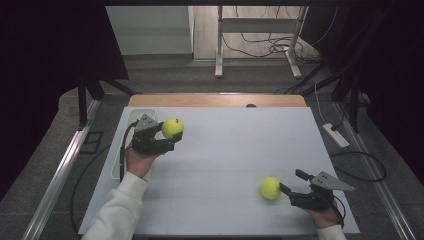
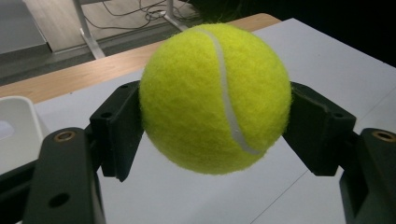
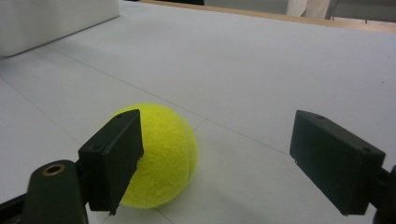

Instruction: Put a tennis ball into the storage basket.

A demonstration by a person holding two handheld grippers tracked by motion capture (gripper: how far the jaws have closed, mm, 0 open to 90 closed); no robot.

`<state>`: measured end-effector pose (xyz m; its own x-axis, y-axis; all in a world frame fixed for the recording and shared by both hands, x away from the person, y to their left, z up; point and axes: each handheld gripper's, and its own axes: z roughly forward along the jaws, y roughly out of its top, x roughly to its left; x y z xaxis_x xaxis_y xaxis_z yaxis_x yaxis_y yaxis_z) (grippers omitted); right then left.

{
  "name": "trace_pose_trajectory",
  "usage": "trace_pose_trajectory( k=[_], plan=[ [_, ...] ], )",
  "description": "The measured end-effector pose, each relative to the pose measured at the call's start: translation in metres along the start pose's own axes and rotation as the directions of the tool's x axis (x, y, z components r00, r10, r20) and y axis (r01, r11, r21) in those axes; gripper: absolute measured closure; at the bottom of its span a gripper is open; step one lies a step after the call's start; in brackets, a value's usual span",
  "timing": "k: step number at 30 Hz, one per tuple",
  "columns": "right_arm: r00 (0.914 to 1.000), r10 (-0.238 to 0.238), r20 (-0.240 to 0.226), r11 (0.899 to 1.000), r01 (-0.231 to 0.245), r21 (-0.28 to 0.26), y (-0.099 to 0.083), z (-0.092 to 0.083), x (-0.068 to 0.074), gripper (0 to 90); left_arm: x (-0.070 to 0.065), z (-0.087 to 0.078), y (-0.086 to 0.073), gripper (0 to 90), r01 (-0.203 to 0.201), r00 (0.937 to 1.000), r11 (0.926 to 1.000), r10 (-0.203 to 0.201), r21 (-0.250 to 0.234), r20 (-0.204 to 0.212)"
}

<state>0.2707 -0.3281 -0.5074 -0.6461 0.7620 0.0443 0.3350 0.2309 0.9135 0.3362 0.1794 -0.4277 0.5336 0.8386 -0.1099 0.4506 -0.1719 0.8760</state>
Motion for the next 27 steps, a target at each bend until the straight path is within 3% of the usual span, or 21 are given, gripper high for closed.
trace_pose_trajectory(
  k=[27],
  plan=[
    [1.0000, -0.003, 0.000, 1.000, 0.003, -0.002, 0.000, 0.000, 0.001, 16.9, 0.029, -0.019, 0.000, 26.6, 0.043, 0.9965, 0.9989, -0.045, -0.018, -0.070]
  ],
)
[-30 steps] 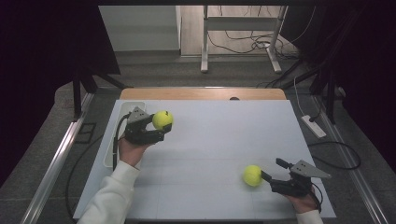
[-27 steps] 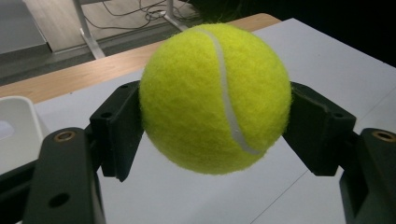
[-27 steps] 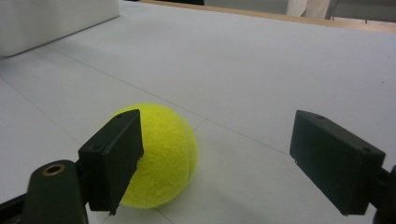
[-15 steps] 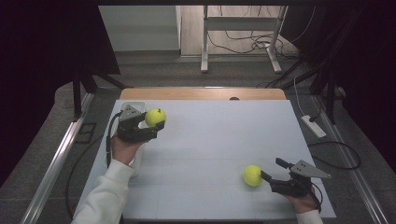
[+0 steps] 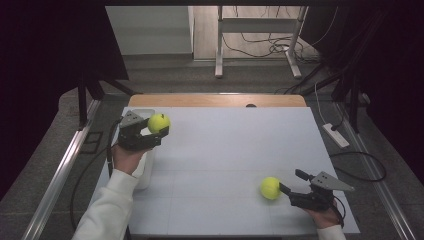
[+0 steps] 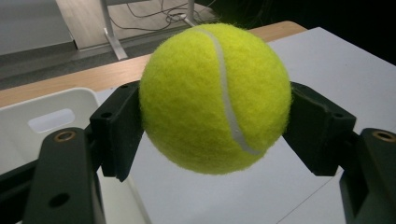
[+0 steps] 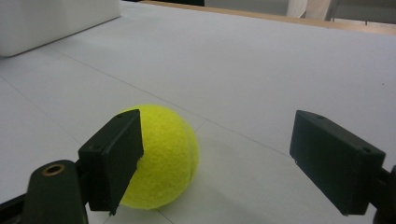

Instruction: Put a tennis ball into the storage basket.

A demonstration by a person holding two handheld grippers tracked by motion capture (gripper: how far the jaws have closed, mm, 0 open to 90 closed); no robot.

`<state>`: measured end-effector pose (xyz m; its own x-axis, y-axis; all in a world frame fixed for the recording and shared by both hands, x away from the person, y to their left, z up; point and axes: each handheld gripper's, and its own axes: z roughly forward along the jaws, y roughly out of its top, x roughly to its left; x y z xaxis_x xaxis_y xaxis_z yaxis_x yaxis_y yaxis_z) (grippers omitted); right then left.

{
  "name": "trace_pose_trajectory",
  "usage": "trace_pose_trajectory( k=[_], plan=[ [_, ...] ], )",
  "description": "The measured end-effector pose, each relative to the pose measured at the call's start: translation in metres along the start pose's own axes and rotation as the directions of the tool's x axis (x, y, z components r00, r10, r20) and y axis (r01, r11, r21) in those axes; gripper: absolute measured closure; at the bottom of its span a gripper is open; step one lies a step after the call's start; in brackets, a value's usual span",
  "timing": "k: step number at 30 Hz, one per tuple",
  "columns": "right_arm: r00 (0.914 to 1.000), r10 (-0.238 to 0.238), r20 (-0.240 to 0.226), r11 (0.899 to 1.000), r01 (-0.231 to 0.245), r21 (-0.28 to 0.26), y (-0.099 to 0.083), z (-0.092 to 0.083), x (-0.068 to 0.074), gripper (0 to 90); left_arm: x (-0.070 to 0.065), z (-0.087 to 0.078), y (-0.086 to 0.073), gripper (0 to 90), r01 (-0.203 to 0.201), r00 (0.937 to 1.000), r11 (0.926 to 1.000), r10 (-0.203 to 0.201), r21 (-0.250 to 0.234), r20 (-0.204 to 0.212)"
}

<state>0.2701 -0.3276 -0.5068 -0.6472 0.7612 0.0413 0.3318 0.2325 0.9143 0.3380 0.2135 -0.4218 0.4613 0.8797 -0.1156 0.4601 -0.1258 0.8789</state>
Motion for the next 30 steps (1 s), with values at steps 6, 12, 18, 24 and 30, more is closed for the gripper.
trace_pose_trajectory(
  k=[6, 12, 18, 24, 30],
  plan=[
    [1.0000, 0.001, 0.001, 1.000, -0.001, 0.000, 0.000, 0.000, 0.000, 16.9, 0.009, -0.003, -0.001, 26.6, 0.017, 0.9997, 0.9999, -0.017, -0.001, -0.019],
    [1.0000, 0.001, 0.002, 1.000, -0.001, 0.000, 0.000, 0.001, 0.000, 16.9, 0.016, -0.005, 0.000, 26.6, 0.024, 0.9991, 0.9997, -0.024, -0.001, -0.036],
    [1.0000, 0.002, 0.001, 1.000, -0.002, 0.000, 0.000, 0.001, 0.000, 16.9, 0.023, -0.005, 0.002, 26.6, 0.032, 0.9979, 0.9995, -0.032, 0.003, -0.056],
    [1.0000, 0.003, 0.000, 1.000, -0.003, 0.000, 0.000, 0.001, 0.000, 16.9, 0.034, -0.005, 0.001, 26.6, 0.052, 0.9956, 0.9986, -0.052, 0.004, -0.078],
    [1.0000, 0.003, 0.001, 1.000, -0.003, 0.001, 0.000, 0.001, 0.000, 16.9, 0.041, -0.005, 0.002, 26.6, 0.061, 0.9937, 0.9981, -0.060, 0.007, -0.094]
  ],
)
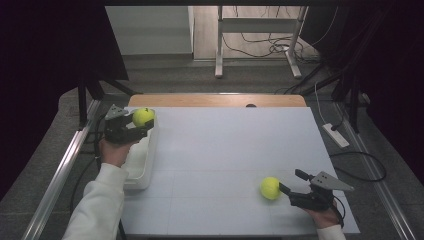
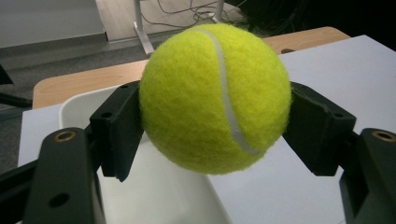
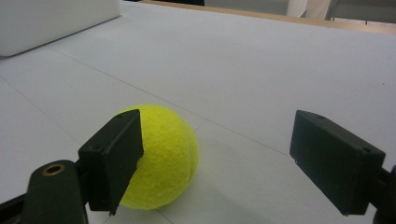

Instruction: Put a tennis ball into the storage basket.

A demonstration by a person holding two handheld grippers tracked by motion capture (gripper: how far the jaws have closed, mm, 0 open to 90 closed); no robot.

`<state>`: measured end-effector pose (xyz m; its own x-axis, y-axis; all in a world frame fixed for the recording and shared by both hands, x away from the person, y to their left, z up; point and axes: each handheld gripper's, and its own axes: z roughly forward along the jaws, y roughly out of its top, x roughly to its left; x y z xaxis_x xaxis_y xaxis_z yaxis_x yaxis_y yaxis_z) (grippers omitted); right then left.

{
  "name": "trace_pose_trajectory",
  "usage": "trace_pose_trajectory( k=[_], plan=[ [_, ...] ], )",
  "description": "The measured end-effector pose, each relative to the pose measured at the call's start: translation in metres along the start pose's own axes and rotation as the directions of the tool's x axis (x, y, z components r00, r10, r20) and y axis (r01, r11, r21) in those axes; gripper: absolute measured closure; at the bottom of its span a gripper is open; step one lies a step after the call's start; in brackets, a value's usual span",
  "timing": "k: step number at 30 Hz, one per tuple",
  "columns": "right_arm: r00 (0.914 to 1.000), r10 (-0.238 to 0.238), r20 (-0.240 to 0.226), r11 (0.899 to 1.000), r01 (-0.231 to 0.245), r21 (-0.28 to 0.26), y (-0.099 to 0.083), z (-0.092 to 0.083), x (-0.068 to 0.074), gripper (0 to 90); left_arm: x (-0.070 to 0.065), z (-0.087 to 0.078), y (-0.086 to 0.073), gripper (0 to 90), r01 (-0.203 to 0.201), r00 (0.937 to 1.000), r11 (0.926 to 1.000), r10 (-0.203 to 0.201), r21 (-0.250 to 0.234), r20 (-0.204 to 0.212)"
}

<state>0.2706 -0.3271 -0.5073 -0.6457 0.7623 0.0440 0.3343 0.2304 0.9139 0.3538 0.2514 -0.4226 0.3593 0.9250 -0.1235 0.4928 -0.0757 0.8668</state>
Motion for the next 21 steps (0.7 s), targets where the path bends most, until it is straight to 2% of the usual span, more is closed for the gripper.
trace_pose_trajectory(
  k=[11, 21],
  plan=[
    [1.0000, 0.001, 0.000, 1.000, -0.001, 0.000, 0.000, 0.000, 0.000, 16.9, 0.006, 0.002, 0.001, 26.6, 0.009, 0.9998, 0.9999, -0.009, 0.012, -0.017],
    [1.0000, 0.005, -0.002, 1.000, -0.005, -0.001, 0.000, 0.000, 0.000, 16.9, 0.016, 0.009, 0.002, 26.6, 0.018, 0.9990, 0.9989, -0.016, 0.043, -0.042]
  ],
)
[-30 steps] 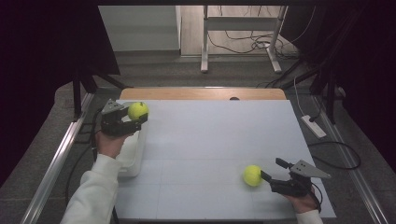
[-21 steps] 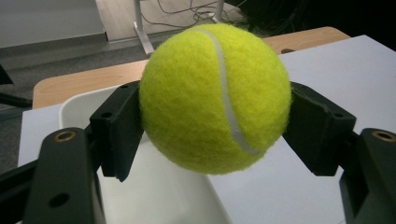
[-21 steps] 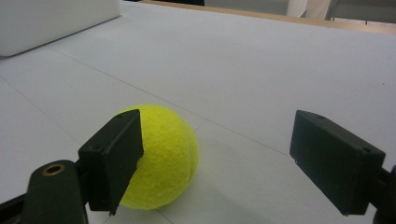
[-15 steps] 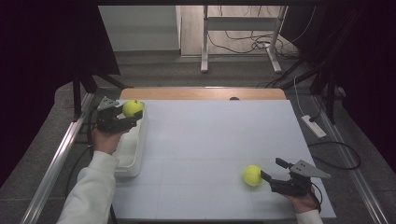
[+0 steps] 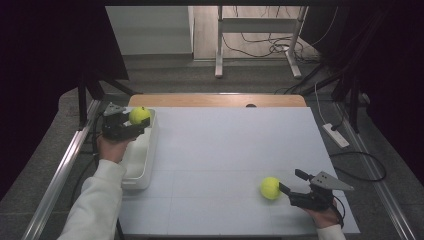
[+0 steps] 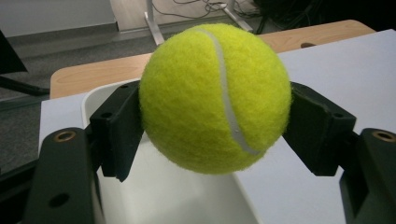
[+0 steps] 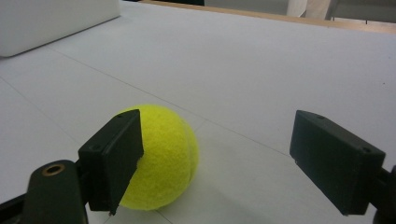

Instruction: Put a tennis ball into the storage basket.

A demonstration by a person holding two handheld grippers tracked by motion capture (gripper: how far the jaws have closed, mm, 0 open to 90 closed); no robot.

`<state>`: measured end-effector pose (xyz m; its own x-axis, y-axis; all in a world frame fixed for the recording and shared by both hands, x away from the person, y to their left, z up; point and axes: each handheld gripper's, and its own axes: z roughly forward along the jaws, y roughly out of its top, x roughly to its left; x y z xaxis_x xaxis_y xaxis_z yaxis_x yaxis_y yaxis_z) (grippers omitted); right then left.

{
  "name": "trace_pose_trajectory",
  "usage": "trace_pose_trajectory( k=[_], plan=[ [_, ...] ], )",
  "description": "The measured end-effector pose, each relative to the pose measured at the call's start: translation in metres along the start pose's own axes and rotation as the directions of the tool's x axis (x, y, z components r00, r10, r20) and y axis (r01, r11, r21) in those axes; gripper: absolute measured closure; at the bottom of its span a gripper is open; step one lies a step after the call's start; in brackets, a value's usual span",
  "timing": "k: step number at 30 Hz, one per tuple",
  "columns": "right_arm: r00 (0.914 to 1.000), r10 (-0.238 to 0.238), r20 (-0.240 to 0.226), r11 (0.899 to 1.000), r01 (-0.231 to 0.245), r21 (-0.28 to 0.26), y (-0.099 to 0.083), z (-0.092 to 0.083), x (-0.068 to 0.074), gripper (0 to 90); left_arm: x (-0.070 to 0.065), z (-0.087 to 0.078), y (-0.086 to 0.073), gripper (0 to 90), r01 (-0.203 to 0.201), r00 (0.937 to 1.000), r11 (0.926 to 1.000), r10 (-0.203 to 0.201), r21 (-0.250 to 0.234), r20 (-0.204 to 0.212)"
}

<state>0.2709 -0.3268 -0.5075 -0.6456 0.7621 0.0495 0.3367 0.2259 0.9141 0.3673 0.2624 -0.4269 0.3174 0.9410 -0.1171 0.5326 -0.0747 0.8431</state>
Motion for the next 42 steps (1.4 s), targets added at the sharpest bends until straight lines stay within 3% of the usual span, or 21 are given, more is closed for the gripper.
trace_pose_trajectory(
  k=[15, 25, 42],
  plan=[
    [1.0000, -0.001, -0.002, 1.000, 0.001, 0.003, 0.000, 0.000, -0.001, 16.9, 0.013, 0.020, 0.006, 26.6, 0.005, 0.9988, 0.9974, -0.002, 0.072, -0.048],
    [1.0000, -0.002, -0.004, 1.000, 0.002, 0.006, 0.000, 0.000, -0.001, 16.9, 0.016, 0.029, 0.012, 26.6, 0.011, 0.9987, 0.9956, -0.007, 0.093, -0.050],
    [1.0000, -0.001, -0.001, 1.000, 0.001, 0.003, -0.001, 0.000, -0.002, 16.8, 0.026, 0.049, 0.010, 26.6, 0.048, 0.9976, 0.9853, -0.039, 0.164, -0.057]
  ],
)
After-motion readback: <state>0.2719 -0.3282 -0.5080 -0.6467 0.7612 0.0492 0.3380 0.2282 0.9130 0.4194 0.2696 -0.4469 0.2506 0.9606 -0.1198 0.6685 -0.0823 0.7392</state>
